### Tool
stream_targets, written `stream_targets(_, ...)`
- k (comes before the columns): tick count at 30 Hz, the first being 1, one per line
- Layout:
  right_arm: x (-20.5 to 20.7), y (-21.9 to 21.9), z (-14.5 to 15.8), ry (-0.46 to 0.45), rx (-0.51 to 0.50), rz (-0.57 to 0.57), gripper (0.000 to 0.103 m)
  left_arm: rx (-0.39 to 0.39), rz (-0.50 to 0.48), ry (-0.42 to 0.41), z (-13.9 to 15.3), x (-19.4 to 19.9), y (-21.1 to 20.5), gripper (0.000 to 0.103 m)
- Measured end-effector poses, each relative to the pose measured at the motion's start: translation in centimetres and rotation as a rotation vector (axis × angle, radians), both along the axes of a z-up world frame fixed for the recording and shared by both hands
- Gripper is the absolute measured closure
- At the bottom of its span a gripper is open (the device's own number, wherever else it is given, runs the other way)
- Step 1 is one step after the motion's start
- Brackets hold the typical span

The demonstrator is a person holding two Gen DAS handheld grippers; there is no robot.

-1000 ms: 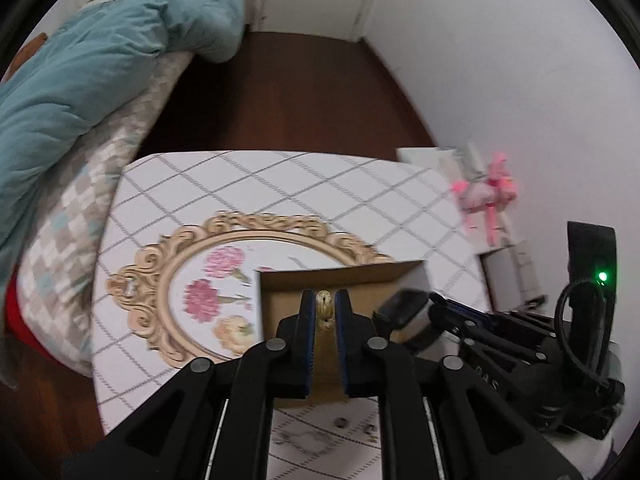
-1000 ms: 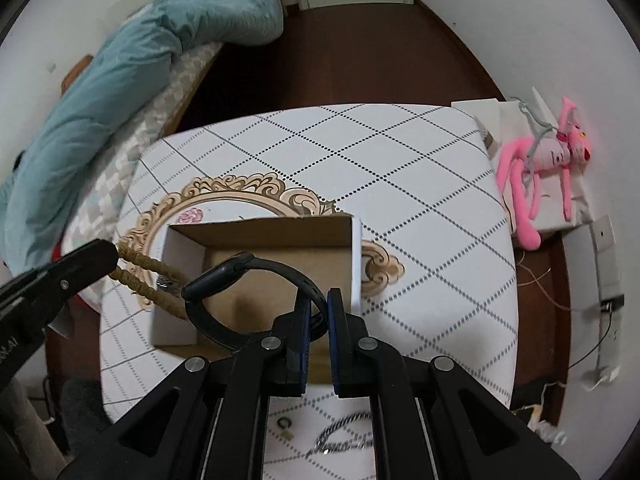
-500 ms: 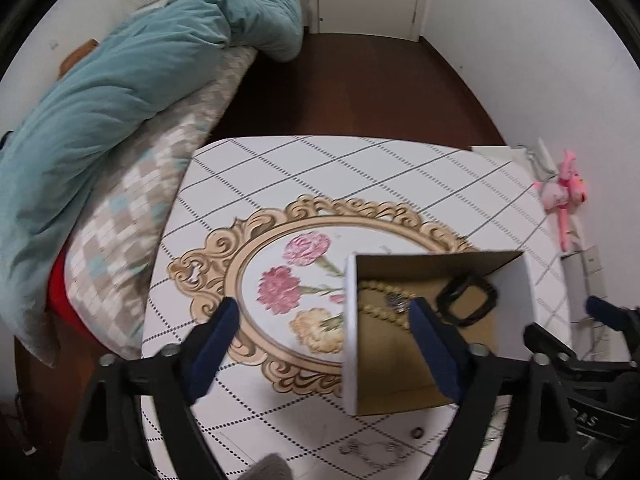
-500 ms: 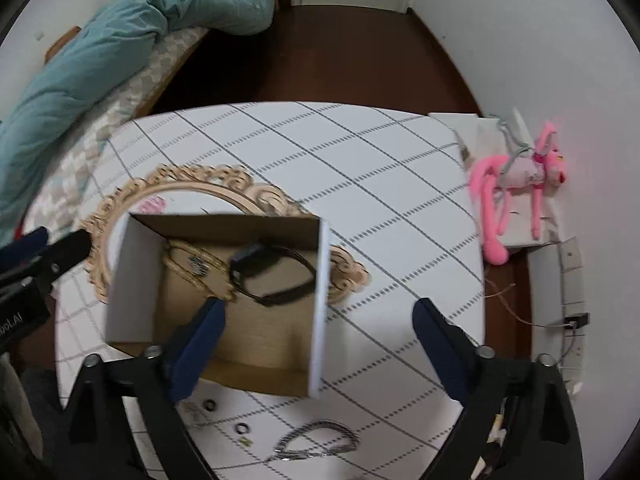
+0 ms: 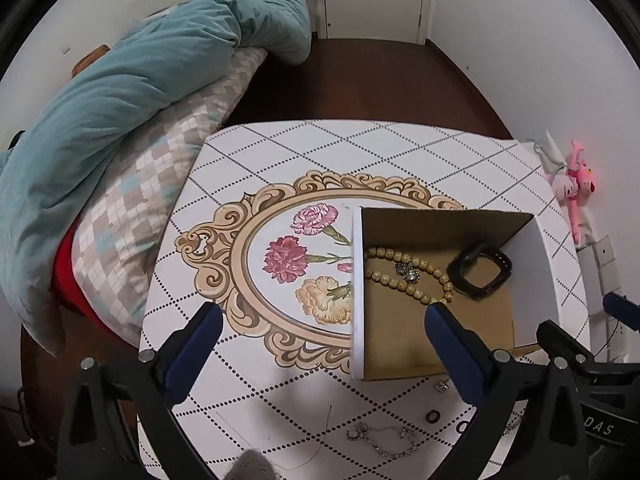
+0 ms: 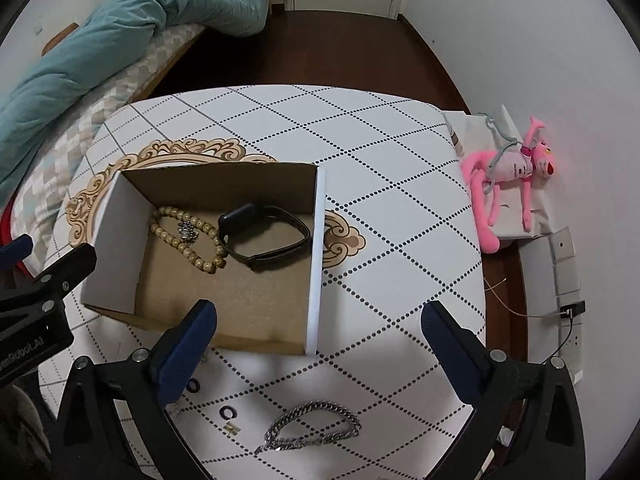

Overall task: Organize jewelry
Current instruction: 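Carry both held pieces into the white box and open both tools, then lift both tools out of the box back toward the loose jewelry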

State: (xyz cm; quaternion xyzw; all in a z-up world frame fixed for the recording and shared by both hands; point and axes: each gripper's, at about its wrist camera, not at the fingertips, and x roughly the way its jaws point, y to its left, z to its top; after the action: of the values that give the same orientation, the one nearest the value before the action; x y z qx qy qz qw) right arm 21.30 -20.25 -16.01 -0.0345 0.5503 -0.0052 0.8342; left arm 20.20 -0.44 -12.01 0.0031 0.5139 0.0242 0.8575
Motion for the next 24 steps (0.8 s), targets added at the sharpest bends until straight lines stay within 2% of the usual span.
stream_targets(8, -2.9, -0.1, 3.1, -0.092, -0.005, -0.03, 0.0, -0.025, -0.009, -0.075, 3.2, -2.8, -0.3, 0.0)
stream_targets(16, -6.4, -0.1, 7.7, -0.201, -0.015, -0.052, 0.0, -0.037, -0.023, -0.162, 7.2, -6.0, -0.5, 0.0)
stream_targets(24, -9.6, -0.5, 11.9, -0.287, 0.0, -0.066, 0.0, -0.07, -0.044, -0.183, 9.6, -8.2, -0.5, 0.0)
